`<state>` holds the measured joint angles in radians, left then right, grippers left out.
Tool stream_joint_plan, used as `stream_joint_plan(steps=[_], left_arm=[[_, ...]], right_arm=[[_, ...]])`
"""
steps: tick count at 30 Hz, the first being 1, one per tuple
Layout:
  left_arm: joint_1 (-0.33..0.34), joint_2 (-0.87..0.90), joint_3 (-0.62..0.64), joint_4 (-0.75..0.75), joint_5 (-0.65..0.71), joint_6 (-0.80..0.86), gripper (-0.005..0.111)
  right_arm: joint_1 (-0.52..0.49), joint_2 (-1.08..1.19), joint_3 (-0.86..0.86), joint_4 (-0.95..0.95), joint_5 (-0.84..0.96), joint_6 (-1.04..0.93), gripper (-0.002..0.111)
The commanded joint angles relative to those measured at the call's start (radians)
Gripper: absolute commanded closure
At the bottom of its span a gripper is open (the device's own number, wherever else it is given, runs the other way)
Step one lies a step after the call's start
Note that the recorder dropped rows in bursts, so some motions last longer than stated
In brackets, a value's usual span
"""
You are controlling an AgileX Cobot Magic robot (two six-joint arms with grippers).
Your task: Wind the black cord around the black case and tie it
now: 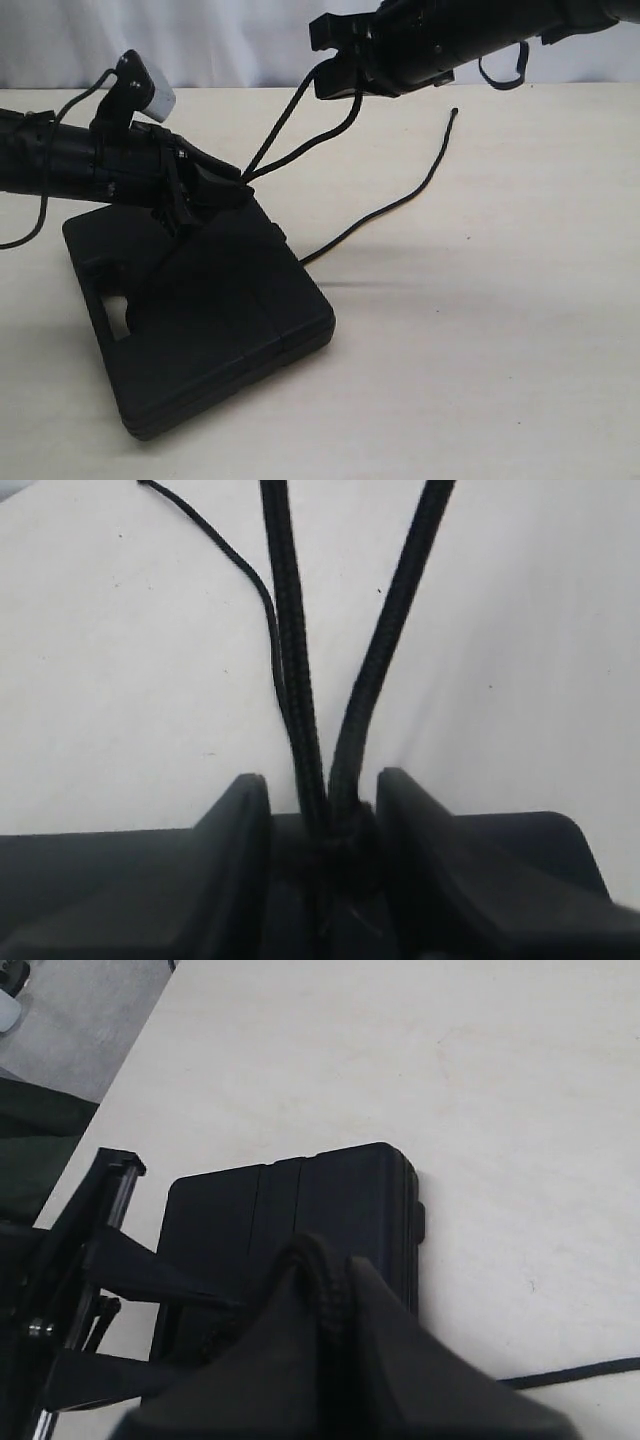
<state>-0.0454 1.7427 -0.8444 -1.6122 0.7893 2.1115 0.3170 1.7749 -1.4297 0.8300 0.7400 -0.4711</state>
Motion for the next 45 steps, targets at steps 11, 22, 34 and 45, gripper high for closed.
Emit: stream_joint_plan(steps=[11,22,34,45], left_arm=[[-0.002,0.06,-0.035,-0.023,0.034,0.031,0.093],[-0.002,0.06,-0.045,-0.022,-0.005,0.031,0.107],[-0.002,0.06,-0.045,0.097,0.011,0.031,0.107],[-0.002,0.06,-0.045,0.112,0.007,0.031,0.107]], right_arm=[[0.0,-0.009,-0.005,-0.008,0.035,-0.031,0.102],[-0.026,-0.013,-0.007,-0.025,0.05,0.001,0.046],[-0.193,0.006,-0.011,-0.789,0.111,0.571,0.039],[-0.106,0.518,-0.365,-1.048,0.109,0.839,0.044]])
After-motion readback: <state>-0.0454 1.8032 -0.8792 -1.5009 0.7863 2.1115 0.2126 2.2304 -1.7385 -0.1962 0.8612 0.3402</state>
